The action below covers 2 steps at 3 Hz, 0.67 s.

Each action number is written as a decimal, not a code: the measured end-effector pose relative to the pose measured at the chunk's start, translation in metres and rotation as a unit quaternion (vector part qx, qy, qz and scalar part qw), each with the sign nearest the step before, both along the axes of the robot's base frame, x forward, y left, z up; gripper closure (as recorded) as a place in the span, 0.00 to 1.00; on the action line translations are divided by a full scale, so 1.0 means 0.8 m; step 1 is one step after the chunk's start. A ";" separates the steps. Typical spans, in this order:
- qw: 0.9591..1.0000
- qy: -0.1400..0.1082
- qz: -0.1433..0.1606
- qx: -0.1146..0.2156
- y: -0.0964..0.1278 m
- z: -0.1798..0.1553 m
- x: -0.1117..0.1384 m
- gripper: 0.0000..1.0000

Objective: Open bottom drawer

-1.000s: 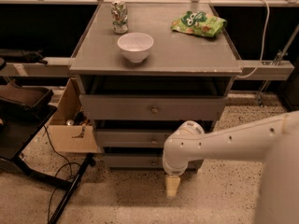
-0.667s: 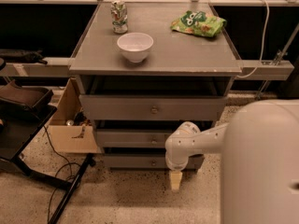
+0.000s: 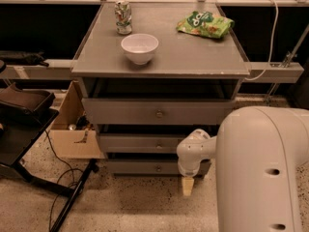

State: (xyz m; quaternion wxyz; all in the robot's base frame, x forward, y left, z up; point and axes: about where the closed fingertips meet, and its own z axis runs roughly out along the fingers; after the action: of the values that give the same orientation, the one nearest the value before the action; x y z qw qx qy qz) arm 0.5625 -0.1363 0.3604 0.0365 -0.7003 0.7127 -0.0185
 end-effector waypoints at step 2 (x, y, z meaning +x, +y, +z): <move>0.999 -0.020 0.021 0.014 0.025 -0.081 -0.013 0.00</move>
Offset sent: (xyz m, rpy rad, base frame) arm -0.0248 0.0393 -0.1415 0.0619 -0.0668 0.0888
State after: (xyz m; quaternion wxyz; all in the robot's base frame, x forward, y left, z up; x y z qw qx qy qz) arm 0.5522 -0.1167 0.2954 0.0612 -0.7141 0.6970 -0.0218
